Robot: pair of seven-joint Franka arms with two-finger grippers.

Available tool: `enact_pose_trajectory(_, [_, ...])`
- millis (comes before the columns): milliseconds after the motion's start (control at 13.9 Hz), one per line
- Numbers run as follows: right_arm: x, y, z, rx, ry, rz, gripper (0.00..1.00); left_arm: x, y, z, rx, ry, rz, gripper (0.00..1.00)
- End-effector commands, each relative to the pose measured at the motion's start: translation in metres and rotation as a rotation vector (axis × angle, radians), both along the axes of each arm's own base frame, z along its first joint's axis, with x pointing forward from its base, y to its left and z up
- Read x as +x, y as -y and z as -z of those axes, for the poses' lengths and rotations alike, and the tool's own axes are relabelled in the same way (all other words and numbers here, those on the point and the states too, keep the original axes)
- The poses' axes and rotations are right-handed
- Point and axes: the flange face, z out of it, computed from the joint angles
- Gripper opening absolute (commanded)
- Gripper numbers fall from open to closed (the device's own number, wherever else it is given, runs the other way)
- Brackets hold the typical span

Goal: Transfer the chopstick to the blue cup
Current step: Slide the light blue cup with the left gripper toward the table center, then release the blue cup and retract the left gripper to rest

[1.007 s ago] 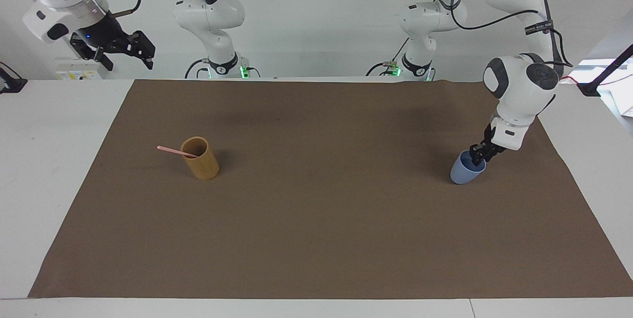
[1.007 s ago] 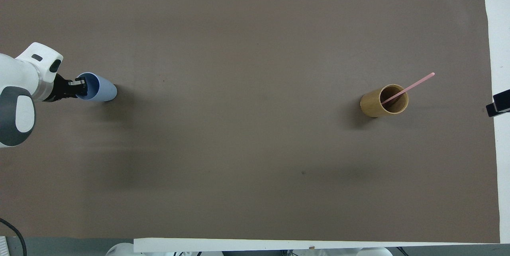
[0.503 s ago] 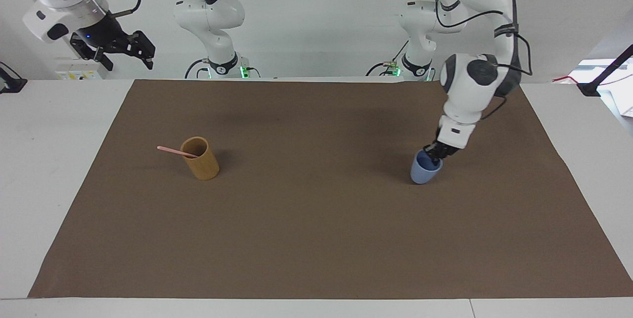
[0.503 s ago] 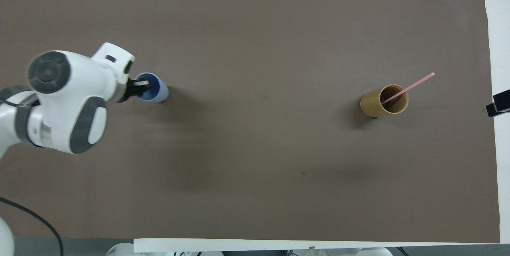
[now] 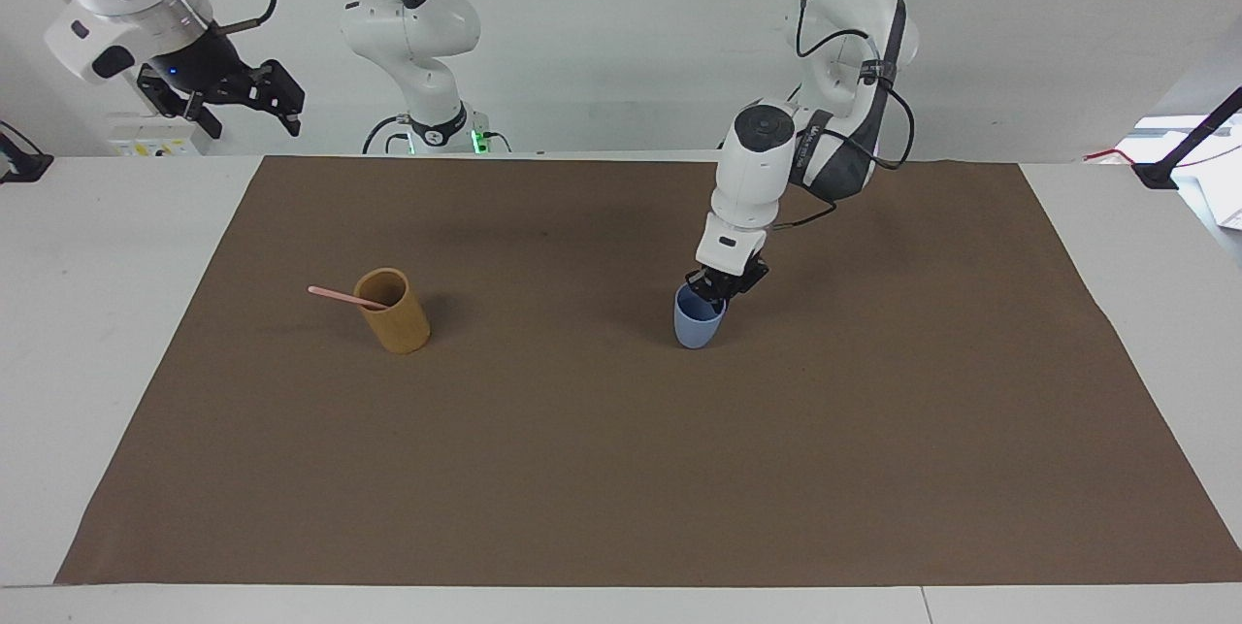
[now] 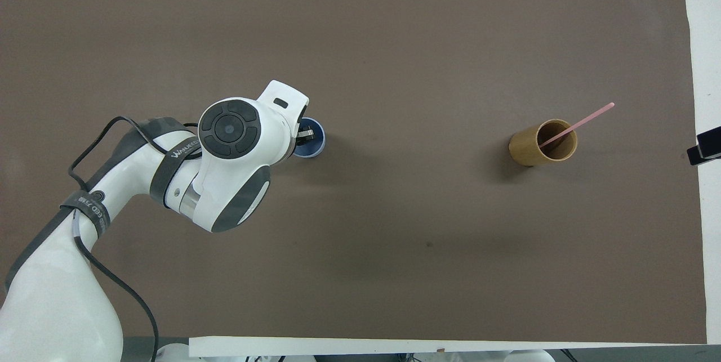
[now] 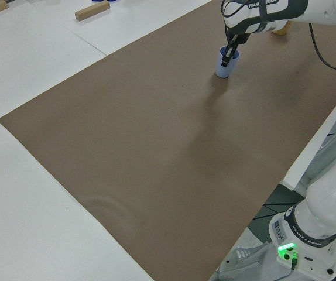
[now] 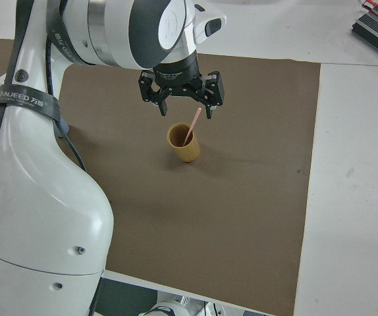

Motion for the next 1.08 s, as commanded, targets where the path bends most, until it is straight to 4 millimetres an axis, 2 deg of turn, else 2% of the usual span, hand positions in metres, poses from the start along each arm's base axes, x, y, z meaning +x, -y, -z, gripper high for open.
enact_pose_trajectory(0, [-0.006,0.0,0.0,0.0,0.01,-0.001,1.0,0.008,0.008,0.002,0.03,-0.028,-0.016,0.97])
enact_pose_trajectory(72, [-0.006,0.0,0.0,0.0,0.01,-0.001,1.0,0.008,0.005,-0.008,0.028,-0.022,-0.02,1.0])
enact_pose_trajectory(288, [-0.006,0.0,0.0,0.0,0.01,-0.001,1.0,0.012,-0.004,-0.06,0.019,0.0,-0.039,1.0])
enact_pose_trajectory(503, [-0.006,0.0,0.0,0.001,0.009,-0.002,1.0,0.038,-0.029,-0.122,0.053,-0.034,-0.093,1.0])
enact_pose_trajectory(575, [-0.007,0.0,0.0,0.001,0.006,0.0,1.0,0.052,-0.058,-0.147,0.06,-0.045,-0.143,1.0])
enact_pose_trajectory(719, [-0.013,0.009,0.002,0.007,-0.027,0.019,1.0,0.062,-0.119,-0.196,0.064,-0.041,-0.115,1.0])
enact_pose_trajectory(935, [-0.013,-0.002,0.004,0.011,-0.042,0.0,1.0,0.072,-0.239,-0.253,0.084,-0.068,0.01,0.99])
enact_pose_trajectory(1007, [-0.014,0.001,0.005,0.012,-0.039,-0.002,1.0,0.073,-0.271,-0.267,0.088,-0.082,0.058,1.0])
